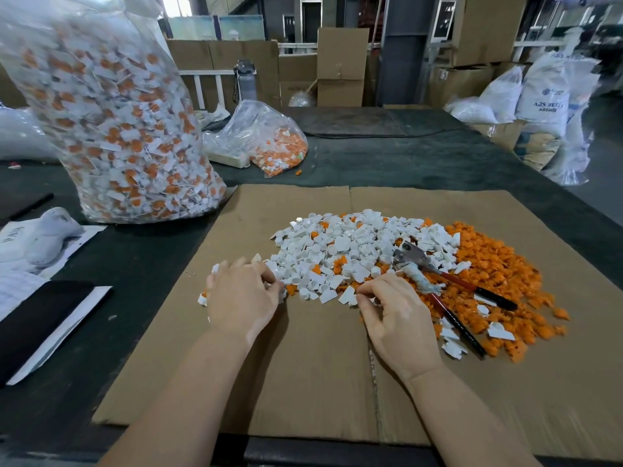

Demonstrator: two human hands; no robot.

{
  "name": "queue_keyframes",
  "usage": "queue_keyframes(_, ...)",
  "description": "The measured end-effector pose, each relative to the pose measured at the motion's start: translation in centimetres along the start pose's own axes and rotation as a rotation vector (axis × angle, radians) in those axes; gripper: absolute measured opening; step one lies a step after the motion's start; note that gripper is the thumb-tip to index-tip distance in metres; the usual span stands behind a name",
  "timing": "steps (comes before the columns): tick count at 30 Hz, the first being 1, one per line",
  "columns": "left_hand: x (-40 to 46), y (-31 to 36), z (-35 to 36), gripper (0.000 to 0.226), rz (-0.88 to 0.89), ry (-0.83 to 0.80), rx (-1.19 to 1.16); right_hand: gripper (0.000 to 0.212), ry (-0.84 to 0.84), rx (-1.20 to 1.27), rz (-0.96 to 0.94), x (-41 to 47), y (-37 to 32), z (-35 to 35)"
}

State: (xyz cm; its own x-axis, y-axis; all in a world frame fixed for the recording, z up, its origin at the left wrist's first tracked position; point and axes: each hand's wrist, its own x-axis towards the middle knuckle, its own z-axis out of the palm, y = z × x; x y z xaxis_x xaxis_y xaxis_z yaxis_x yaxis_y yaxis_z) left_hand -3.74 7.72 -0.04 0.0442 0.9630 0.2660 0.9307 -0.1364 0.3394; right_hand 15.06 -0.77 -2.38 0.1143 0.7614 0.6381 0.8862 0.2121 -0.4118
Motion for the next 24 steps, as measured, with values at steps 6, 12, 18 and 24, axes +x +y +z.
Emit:
queue_keyframes(6,-0.5,0.4,0.2,0.015,-0.004,-0.031,-0.076,0.008,0.013,-0.017,0.025,0.1,-0.1,-0.1)
queue_keyframes(12,-0.9,0.3,0.8,0.029,0.038,-0.054,-0.008,0.008,0.068,-0.033,0.099,0.1,0.1,0.1)
queue_keyframes(18,-1.3,1.0,0.7,0.007,0.139,-0.03,-0.274,0.008,0.125,-0.047,0.12,0.2,0.3,0.2)
queue_keyframes(24,-2.7,4.7,1.7,0.012,0.088,-0.185,-0.709,0.006,0.09,-0.088,0.124,1.4,-0.2,0.0)
